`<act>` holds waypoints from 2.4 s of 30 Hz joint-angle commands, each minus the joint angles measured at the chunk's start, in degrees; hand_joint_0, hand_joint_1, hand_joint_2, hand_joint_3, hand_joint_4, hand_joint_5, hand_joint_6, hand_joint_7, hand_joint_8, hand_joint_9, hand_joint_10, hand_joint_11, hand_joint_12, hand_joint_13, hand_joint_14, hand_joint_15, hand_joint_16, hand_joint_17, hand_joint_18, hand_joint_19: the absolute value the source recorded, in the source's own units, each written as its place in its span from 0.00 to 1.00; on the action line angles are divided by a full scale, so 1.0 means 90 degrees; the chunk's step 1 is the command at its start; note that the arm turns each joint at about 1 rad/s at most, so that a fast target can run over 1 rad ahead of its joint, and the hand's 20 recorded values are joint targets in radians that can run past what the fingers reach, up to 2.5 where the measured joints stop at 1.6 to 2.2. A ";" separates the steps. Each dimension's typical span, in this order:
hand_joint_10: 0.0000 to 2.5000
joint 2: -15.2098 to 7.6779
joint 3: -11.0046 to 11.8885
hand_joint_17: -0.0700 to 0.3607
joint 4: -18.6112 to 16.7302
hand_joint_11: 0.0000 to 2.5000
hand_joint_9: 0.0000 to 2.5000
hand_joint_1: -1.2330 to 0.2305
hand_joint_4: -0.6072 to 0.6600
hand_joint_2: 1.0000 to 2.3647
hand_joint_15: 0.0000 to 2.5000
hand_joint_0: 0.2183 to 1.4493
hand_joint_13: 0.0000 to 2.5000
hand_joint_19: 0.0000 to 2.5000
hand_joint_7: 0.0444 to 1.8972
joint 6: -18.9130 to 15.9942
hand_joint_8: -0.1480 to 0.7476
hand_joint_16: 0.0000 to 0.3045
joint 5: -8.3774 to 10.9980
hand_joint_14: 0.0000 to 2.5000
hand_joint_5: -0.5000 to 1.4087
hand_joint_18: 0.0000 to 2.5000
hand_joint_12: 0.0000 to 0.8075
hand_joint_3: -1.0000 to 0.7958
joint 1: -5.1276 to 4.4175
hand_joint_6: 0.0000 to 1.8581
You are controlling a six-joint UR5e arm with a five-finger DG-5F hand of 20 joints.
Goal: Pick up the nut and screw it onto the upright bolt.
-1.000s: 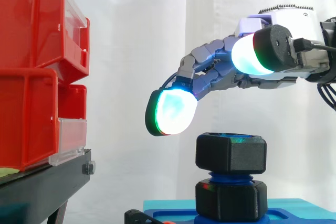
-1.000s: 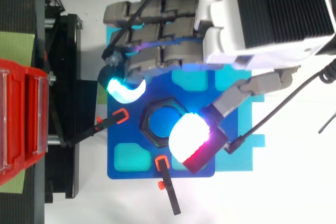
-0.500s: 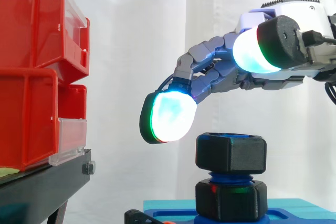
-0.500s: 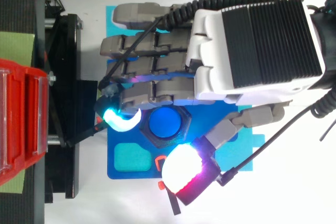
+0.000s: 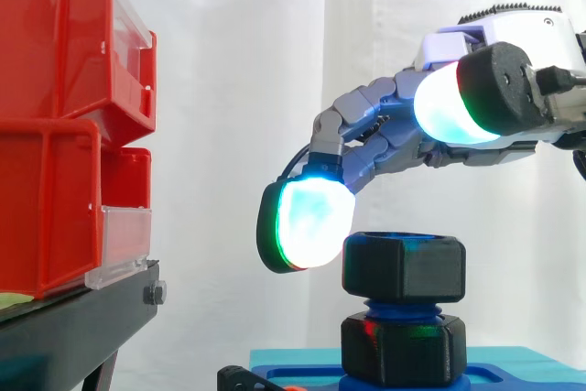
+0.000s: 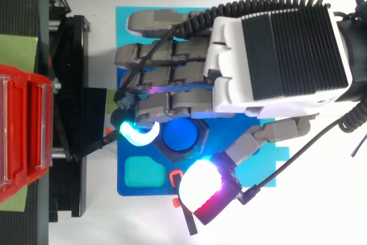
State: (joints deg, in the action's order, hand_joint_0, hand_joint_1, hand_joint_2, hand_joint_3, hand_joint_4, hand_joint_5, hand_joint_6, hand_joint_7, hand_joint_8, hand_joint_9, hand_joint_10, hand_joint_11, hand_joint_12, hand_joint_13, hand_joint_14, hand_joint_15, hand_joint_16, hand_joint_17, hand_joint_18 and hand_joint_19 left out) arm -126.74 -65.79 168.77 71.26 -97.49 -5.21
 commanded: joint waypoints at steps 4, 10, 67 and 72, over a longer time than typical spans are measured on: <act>0.00 0.0001 0.0005 0.32 0.0135 0.00 0.22 0.69 0.69 0.00 0.00 0.24 0.14 0.00 0.49 0.0002 0.46 0.10 -0.0017 0.00 0.21 0.01 0.36 0.28 0.0032 0.27; 0.00 0.0001 -0.0005 0.31 0.0233 0.00 0.23 0.68 0.69 0.00 0.00 0.24 0.15 0.00 0.54 0.0002 0.47 0.09 -0.0037 0.00 0.22 0.02 0.36 0.28 0.0081 0.27; 0.00 0.0001 0.0503 0.31 0.0760 0.00 0.45 0.69 0.64 0.00 0.01 0.23 0.30 0.00 0.57 0.0002 0.49 0.09 -0.0652 0.00 0.24 0.18 0.33 0.28 0.0540 0.27; 0.00 0.0001 0.0542 0.34 0.0946 0.00 0.43 0.70 0.65 0.00 0.00 0.22 0.27 0.00 0.49 0.0002 0.48 0.11 -0.0632 0.00 0.22 0.16 0.35 0.28 0.0549 0.27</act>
State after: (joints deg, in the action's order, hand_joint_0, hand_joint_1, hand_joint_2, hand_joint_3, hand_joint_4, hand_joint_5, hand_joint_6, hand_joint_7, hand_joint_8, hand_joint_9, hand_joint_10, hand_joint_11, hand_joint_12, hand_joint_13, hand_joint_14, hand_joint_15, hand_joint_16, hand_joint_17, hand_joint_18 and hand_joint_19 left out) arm -126.74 -61.17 176.41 71.26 -103.19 -0.33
